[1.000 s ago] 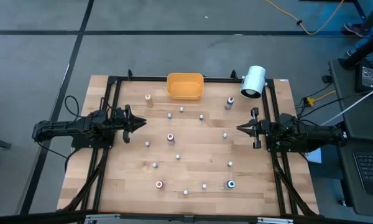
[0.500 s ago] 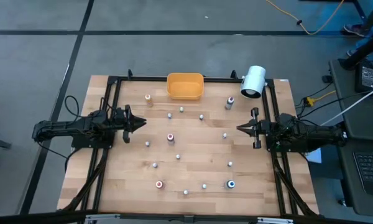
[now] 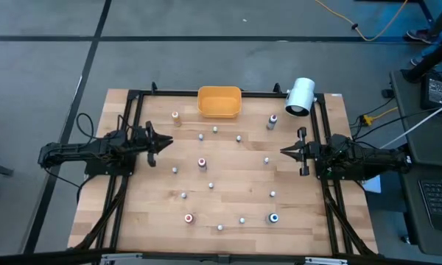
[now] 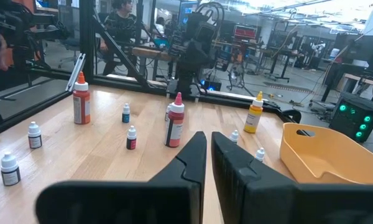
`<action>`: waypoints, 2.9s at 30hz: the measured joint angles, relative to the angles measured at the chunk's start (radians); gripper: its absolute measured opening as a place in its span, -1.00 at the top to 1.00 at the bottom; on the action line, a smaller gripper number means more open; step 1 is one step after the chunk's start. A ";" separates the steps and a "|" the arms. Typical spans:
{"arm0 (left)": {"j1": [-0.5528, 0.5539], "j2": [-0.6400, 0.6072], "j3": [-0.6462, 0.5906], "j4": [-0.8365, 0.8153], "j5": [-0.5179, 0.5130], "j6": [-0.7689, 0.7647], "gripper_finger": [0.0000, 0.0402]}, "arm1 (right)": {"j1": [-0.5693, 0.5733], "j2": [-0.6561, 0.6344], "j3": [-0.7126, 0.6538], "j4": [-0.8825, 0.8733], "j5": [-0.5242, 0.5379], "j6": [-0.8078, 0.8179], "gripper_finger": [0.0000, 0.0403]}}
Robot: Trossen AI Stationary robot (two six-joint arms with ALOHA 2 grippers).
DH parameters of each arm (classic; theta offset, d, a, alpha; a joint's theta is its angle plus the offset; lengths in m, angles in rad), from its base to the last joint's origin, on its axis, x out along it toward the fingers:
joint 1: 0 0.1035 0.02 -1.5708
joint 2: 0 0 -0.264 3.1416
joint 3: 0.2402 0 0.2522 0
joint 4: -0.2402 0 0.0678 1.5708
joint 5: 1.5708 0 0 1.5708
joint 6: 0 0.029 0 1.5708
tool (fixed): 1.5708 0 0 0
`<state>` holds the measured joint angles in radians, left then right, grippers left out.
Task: Pick & Place food coloring
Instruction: Put the top small blue food coloring bottle into the bin
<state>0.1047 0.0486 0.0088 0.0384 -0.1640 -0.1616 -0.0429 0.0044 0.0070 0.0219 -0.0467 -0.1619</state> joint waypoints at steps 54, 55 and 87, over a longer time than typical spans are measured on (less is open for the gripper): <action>0.030 0.677 1.261 -1.036 -0.428 -0.037 0.65 | -0.001 0.484 0.678 -0.195 0.329 0.231 0.85; 0.048 0.702 1.274 -1.066 -0.407 -0.038 0.65 | -0.001 0.494 0.687 -0.201 0.320 0.231 0.85; 0.852 1.341 1.299 -1.201 0.426 0.419 -0.31 | -0.001 0.552 0.700 -0.303 0.288 0.266 0.85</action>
<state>0.9566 1.3895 1.3075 -1.1623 0.2618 0.2576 -0.0441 0.5564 0.7074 -0.2806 0.2417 0.1041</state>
